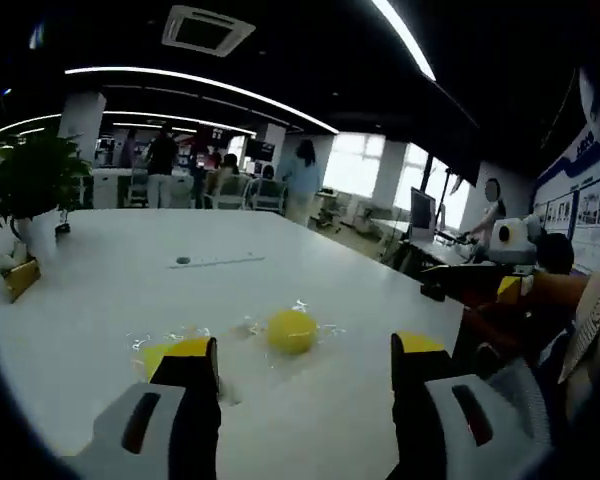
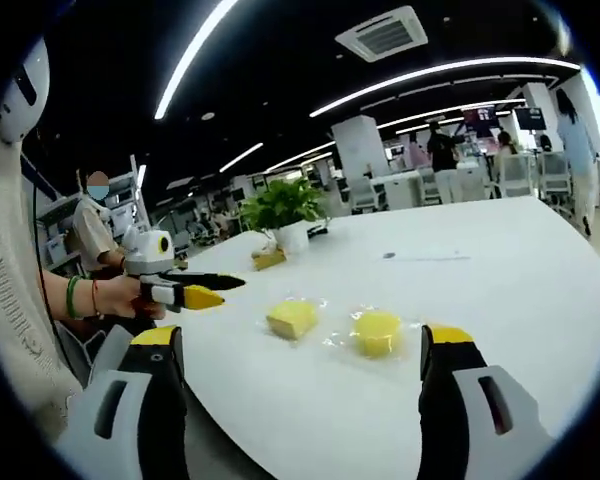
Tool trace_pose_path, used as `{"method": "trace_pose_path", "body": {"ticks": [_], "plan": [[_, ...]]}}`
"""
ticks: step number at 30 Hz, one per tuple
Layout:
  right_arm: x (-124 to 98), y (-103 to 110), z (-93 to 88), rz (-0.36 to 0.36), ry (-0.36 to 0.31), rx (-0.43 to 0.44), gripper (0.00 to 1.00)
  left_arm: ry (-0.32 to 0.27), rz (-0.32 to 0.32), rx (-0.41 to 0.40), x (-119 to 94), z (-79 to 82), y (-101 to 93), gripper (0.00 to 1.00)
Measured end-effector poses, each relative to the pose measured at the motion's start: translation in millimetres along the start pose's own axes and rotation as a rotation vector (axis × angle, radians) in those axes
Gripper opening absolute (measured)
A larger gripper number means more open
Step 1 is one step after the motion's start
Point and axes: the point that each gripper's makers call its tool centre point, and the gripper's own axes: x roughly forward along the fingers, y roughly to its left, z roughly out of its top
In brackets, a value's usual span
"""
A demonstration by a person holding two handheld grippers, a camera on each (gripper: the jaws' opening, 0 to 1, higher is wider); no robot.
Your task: Compare the silicone blocks by pressing each to a similar depth, holding the contact briefly, and releasing to observe deformation and rebound differences across the visible hardness samples.
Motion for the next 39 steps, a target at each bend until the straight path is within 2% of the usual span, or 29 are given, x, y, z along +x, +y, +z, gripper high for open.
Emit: {"method": "trace_pose_path", "body": {"ticks": [4,7,8,11,14,20,26,33,39], "plan": [[-4,10,-7.2,-0.007,-0.029,-0.026,0.9,-0.031,0.041,-0.028,-32,-0.4,6.5,0.79],[-5,20,-7.1,0.023,-0.055,0.044,0.91,-0.053,0.11,-0.038,-56,0.0,21.0,0.79],[-5,22,-3.3,0.024,-0.083,0.073,0.92,-0.059,0.132,-0.041,-65,-0.1,26.1,0.79],[-5,29,1.7,0.039,-0.113,0.098,0.93,-0.089,0.174,-0.054,-83,1.0,35.4,0.8],[-2,28,-3.7,0.036,-0.081,0.114,0.94,-0.098,0.218,-0.059,-95,-2.4,42.5,0.83],[-2,32,-2.8,0.048,-0.079,0.097,0.94,-0.104,0.229,-0.062,-98,-3.9,42.9,0.84],[-2,38,-7.2,0.041,-0.071,0.069,0.93,-0.071,0.209,-0.054,-93,-8.3,37.9,0.84],[-8,31,-19.1,0.02,-0.056,0.067,0.91,-0.068,0.217,-0.052,-91,-6.8,35.7,0.84],[-7,32,-20.9,0.025,-0.047,0.069,0.91,-0.064,0.23,-0.059,-93,-7.7,36.2,0.84]]}}
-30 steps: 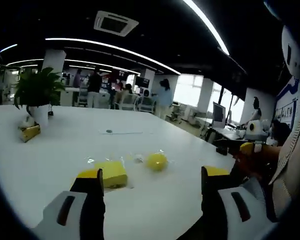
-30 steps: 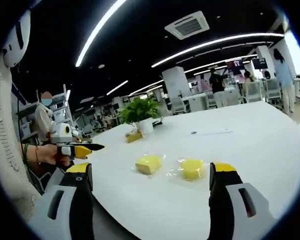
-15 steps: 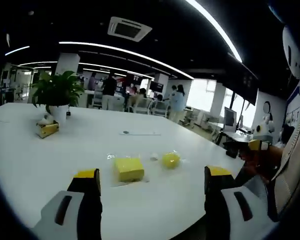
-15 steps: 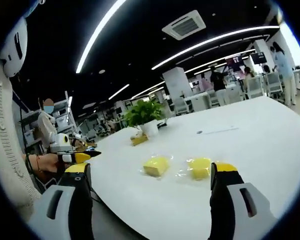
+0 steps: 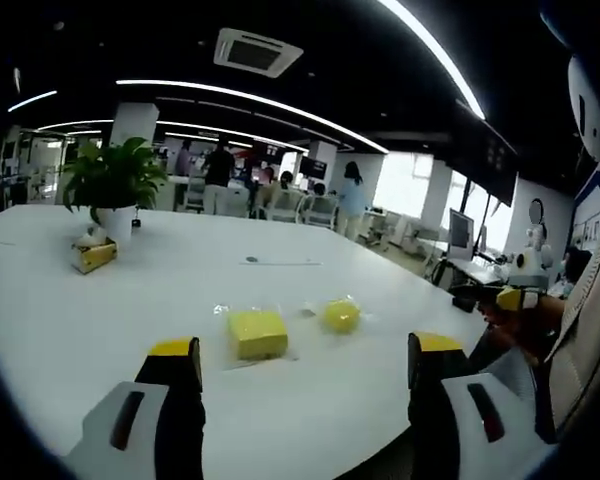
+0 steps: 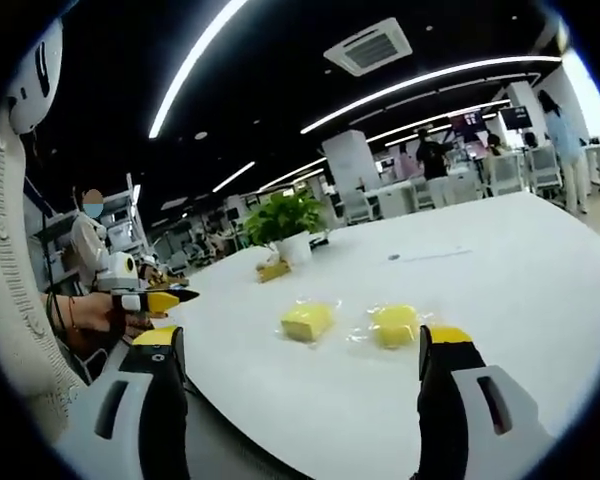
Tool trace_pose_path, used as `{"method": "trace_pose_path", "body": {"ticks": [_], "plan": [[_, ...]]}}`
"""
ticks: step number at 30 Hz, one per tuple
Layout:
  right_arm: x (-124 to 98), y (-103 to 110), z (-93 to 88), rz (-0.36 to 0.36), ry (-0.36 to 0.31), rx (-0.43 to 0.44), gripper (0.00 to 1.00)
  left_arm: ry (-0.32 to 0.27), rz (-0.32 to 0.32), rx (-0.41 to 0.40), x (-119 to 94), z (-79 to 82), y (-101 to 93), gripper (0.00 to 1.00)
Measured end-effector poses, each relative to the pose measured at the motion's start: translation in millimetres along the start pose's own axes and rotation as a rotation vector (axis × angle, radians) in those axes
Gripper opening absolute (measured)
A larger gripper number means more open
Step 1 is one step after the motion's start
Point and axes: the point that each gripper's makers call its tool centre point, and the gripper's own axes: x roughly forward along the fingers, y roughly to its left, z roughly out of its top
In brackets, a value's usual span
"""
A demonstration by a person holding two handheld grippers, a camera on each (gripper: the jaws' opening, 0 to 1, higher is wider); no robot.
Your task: Compare the silicone blocks by pressing each to a similar depth, holding the contact briefly, and releasing to observe deformation and rebound differences across the visible hardness samples.
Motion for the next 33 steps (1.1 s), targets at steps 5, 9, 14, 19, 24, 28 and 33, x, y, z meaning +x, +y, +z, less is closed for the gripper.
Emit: {"method": "trace_pose_path", "body": {"ticks": [5,9,14,19,24,28,33], "plan": [[4,2,0.4,0.012,0.003,-0.002,0.9,0.001,0.007,-0.003,-1,-0.1,-0.5,0.85],[7,5,-0.7,0.022,0.011,-0.002,0.9,-0.001,0.014,-0.002,-2,0.6,-0.1,0.85],[10,9,-1.7,0.031,0.024,-0.012,0.89,0.004,0.023,0.0,-3,0.7,0.8,0.85],[11,10,-0.8,0.037,0.021,-0.009,0.88,0.0,0.03,-0.002,-4,2.0,2.6,0.84],[13,11,-0.4,0.046,0.025,-0.009,0.88,-0.003,0.035,-0.005,-5,3.6,3.9,0.84],[15,12,-0.6,0.053,0.029,-0.012,0.88,0.004,0.038,-0.005,-6,2.4,3.7,0.84],[16,15,-2.0,0.065,0.042,-0.02,0.87,0.004,0.039,-0.007,-7,2.3,3.5,0.84]]}}
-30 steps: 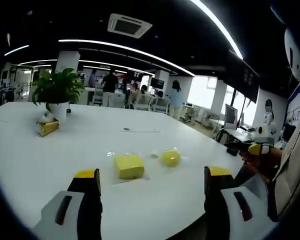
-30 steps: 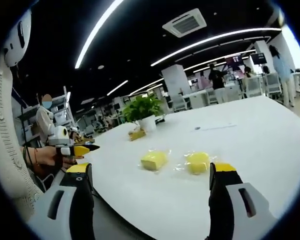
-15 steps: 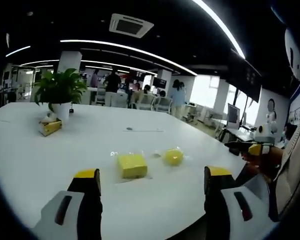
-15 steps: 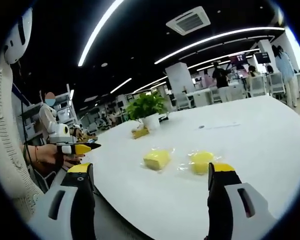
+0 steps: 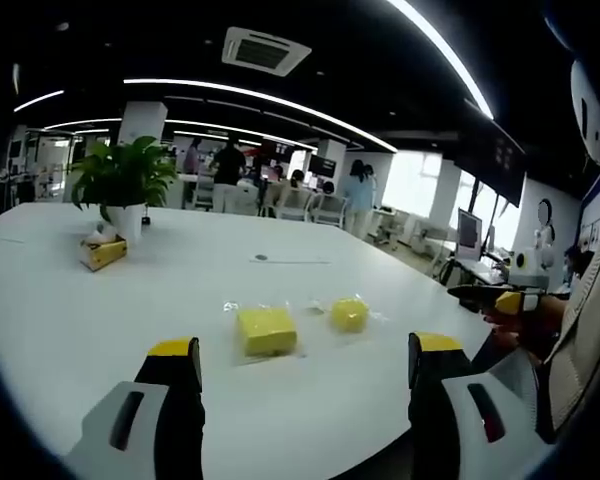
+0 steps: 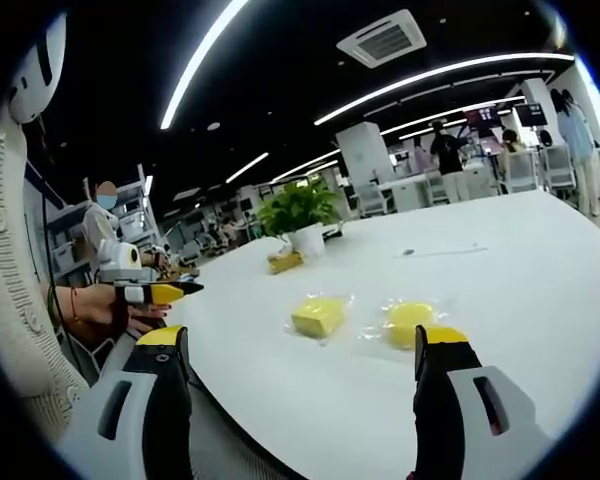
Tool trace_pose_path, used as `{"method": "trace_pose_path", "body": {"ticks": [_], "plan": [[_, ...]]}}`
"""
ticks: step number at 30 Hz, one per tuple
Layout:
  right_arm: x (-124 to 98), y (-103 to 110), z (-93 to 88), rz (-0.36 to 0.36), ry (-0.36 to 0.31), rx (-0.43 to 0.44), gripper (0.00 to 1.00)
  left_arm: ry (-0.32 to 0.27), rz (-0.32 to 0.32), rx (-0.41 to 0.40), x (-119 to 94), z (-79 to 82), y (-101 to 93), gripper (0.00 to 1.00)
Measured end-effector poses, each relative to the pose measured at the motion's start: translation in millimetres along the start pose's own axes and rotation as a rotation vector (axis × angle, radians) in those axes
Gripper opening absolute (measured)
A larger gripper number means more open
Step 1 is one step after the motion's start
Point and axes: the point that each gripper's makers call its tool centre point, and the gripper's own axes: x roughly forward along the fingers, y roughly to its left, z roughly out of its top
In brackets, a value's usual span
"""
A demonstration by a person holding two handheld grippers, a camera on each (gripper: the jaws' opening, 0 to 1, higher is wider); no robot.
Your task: Compare the silicone blocks by pressing each to a similar depth, holding the contact briefly, and releasing to observe deformation and rebound differences across the visible hardness samples.
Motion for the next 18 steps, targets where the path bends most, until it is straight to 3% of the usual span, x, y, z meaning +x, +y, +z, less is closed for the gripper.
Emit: {"method": "trace_pose_path", "body": {"ticks": [13,18], "plan": [[3,5,-1.8,0.029,0.042,-0.031,0.88,-0.014,-0.006,0.026,-1,6.4,-2.0,0.81],[4,6,-0.1,0.032,0.034,-0.033,0.88,-0.047,-0.014,0.073,-5,12.6,-3.4,0.69]]}}
